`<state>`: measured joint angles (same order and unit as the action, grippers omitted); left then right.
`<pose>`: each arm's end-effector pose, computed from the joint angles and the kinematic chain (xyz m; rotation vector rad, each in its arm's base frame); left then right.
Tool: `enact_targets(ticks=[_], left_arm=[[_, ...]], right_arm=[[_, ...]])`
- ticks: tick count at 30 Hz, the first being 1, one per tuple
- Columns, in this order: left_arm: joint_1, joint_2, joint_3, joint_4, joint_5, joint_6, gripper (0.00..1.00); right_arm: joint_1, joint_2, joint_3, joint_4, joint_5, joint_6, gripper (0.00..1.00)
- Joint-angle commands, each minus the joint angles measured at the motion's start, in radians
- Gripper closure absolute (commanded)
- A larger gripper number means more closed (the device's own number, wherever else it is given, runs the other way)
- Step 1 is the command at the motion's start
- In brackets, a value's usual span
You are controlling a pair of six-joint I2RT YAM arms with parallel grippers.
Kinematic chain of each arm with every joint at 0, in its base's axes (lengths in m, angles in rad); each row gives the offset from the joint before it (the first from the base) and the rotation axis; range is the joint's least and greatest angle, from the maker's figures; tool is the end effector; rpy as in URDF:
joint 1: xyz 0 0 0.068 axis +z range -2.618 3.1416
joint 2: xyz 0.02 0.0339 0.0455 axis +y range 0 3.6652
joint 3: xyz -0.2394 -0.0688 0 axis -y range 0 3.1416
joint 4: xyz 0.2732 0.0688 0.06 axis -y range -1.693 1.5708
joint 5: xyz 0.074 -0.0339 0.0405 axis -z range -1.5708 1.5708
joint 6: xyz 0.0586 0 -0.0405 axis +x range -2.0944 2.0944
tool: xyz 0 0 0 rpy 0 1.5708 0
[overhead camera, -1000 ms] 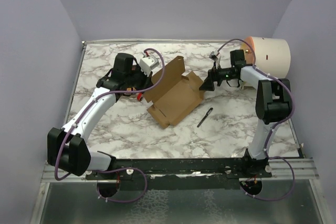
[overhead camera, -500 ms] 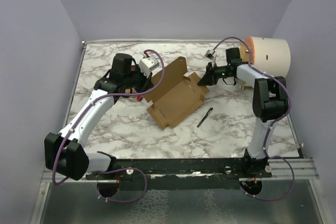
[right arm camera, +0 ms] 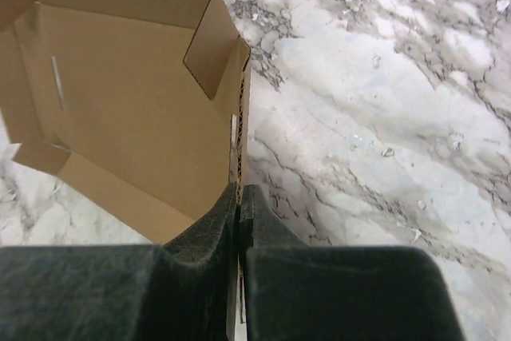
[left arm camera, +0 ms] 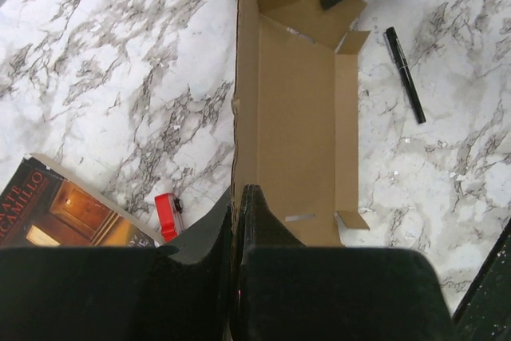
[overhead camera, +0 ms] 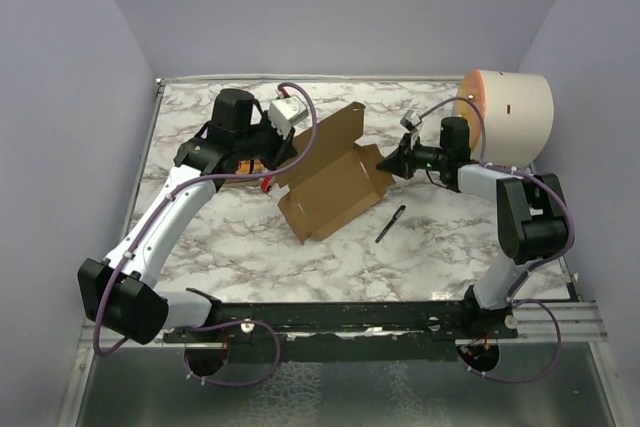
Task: Fold the paper box
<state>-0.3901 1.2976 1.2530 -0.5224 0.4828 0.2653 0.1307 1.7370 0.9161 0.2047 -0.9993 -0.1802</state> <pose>0.3015 -0.1534 0.3242 0.9453 1.8985 -0.5884 0.3663 0.0979 0.1295 -0.8501 1.8506 1.0444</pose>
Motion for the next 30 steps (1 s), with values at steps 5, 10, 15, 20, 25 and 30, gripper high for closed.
enact_targets(ticks=[5, 10, 15, 20, 25, 30], left_arm=[[-0.096, -0.019, 0.149, -0.076, -0.094, 0.024, 1.00], [-0.167, -0.016, 0.170, -0.113, -0.172, 0.049, 1.00], [-0.189, -0.046, 0.094, -0.081, -0.188, 0.060, 1.00], [-0.204, -0.093, -0.009, -0.034, -0.166, 0.053, 1.00], [-0.211, -0.134, -0.067, 0.001, -0.168, 0.041, 1.00], [-0.211, -0.154, -0.085, 0.021, -0.206, 0.040, 1.00]], right_arm=[[0.103, -0.004, -0.180, 0.660, 0.200, 0.167, 0.99], [0.158, 0.001, -0.274, 0.868, 0.313, 0.176, 0.99], [0.161, 0.009, -0.308, 0.857, 0.288, 0.173, 0.97], [0.161, -0.030, -0.301, 0.694, 0.215, 0.118, 0.90], [0.159, -0.083, -0.297, 0.587, 0.178, 0.106, 0.79], [0.159, -0.135, -0.246, 0.436, 0.142, 0.065, 0.65]])
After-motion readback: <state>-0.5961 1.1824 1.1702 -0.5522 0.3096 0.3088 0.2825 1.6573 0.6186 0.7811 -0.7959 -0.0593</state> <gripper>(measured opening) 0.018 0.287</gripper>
